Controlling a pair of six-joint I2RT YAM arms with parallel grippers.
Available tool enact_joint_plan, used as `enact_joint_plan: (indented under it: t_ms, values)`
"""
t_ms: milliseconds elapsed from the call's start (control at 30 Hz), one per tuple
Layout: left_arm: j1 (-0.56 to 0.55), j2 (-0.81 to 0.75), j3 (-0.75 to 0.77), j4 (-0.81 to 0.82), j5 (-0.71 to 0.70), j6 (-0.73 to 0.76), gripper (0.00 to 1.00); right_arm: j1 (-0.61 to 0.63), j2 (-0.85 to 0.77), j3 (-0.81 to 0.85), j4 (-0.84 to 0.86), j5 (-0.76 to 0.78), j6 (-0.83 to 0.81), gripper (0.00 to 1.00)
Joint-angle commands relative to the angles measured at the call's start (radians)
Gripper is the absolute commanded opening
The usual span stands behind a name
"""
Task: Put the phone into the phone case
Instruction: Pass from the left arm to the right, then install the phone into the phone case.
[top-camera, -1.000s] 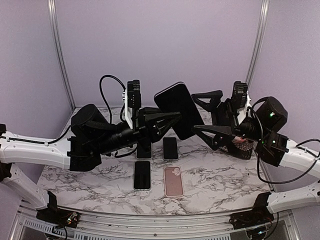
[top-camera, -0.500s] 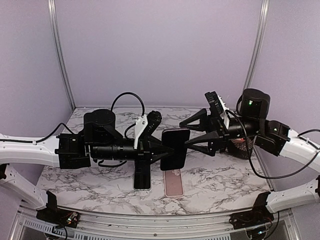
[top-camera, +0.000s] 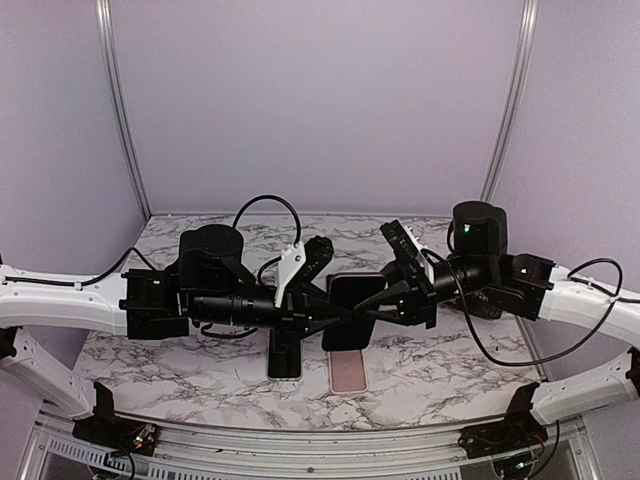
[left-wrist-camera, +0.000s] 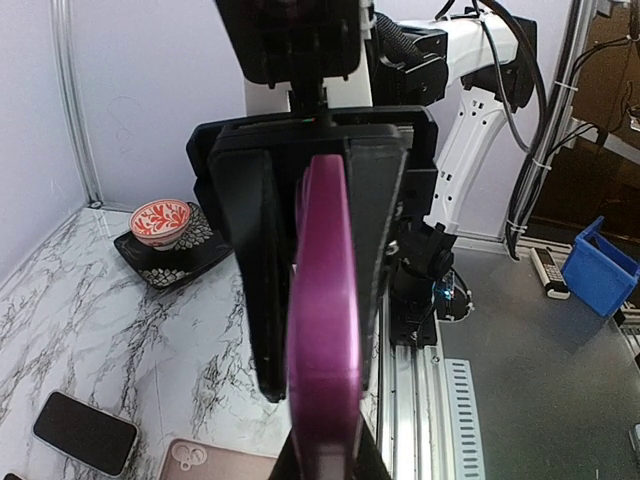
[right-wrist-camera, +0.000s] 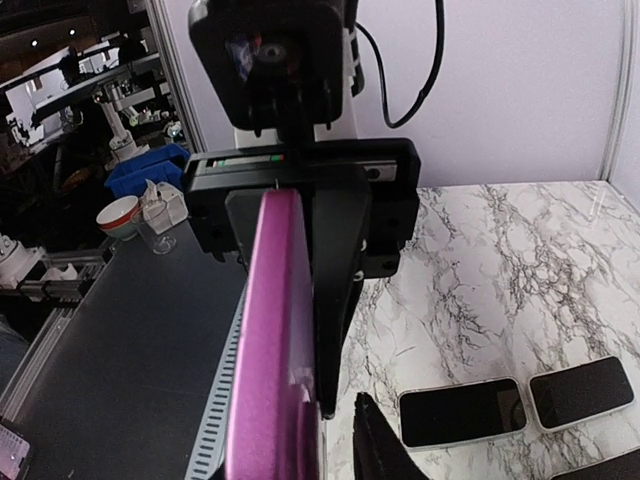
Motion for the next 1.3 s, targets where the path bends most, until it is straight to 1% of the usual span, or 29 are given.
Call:
enact_joint_plan:
  t_ms: [0,33,100,133,167,200,233,267,300,433,500,567,633,700,767,833,900,967,1067,1167,1267]
  values:
    - [-0.005,-0.003,0.016,0.092,0.032,0.035,0.00,0.003,-0.007,-0.032,0.069,-0.031,0.014,0.09]
    - [-0.005,-0.003,0.012,0.094,0.031,0.034,0.00,-0.002,-0.010,-0.044,0.071,-0.029,0.015,0.00]
    - [-0.005,0.004,0.003,0.096,0.032,0.034,0.00,-0.024,-0.018,-0.073,0.126,-0.019,0.045,0.00]
    - [-0.003,0.008,-0.002,0.096,0.029,0.032,0.07,-0.040,-0.023,-0.098,0.173,-0.012,0.067,0.00]
    - [-0.001,0.012,-0.009,0.096,0.011,0.023,0.37,-0.060,-0.024,-0.127,0.224,0.000,0.114,0.00]
    - [0.000,0.014,-0.018,0.096,-0.018,-0.001,0.62,-0.085,-0.018,-0.164,0.287,0.016,0.148,0.00]
    - [0.001,0.014,-0.034,0.095,-0.053,-0.032,0.73,-0.105,-0.004,-0.200,0.357,0.020,0.173,0.00]
    - [0.003,0.011,-0.060,0.094,-0.092,-0.052,0.77,-0.122,0.015,-0.236,0.412,0.022,0.177,0.00]
    - [0.004,0.009,-0.082,0.092,-0.138,-0.070,0.80,-0.129,0.040,-0.263,0.453,0.025,0.160,0.00]
    - [0.020,-0.015,-0.179,0.092,-0.321,-0.147,0.81,-0.131,0.140,-0.342,0.575,0.027,0.064,0.00]
    - [0.025,-0.032,-0.217,0.094,-0.375,-0.170,0.83,-0.131,0.191,-0.342,0.567,0.012,0.009,0.00]
    - [0.031,-0.045,-0.247,0.107,-0.428,-0.179,0.83,-0.129,0.225,-0.347,0.574,-0.007,-0.012,0.00]
    - [0.038,-0.054,-0.274,0.128,-0.452,-0.186,0.83,-0.129,0.234,-0.381,0.632,-0.008,-0.004,0.00]
    - [0.049,-0.051,-0.294,0.143,-0.467,-0.195,0.83,-0.129,0.237,-0.443,0.719,0.016,0.002,0.00]
    - [0.064,-0.036,-0.302,0.149,-0.463,-0.209,0.83,-0.129,0.253,-0.460,0.770,0.025,-0.006,0.00]
    - [0.078,-0.010,-0.300,0.151,-0.425,-0.220,0.83,-0.136,0.281,-0.424,0.726,0.017,-0.029,0.00]
    - [0.087,0.023,-0.292,0.150,-0.389,-0.226,0.83,-0.151,0.316,-0.365,0.623,-0.020,-0.057,0.00]
    - [0.089,0.050,-0.284,0.150,-0.376,-0.229,0.83,-0.167,0.352,-0.337,0.577,-0.061,-0.060,0.00]
    - [0.091,0.073,-0.283,0.154,-0.377,-0.233,0.83,-0.174,0.393,-0.342,0.616,-0.115,-0.043,0.00]
    - [0.100,0.104,-0.281,0.158,-0.368,-0.239,0.83,-0.173,0.423,-0.331,0.593,-0.131,-0.037,0.00]
    - [0.111,0.130,-0.275,0.159,-0.356,-0.252,0.82,-0.173,0.450,-0.344,0.636,-0.145,-0.005,0.00]
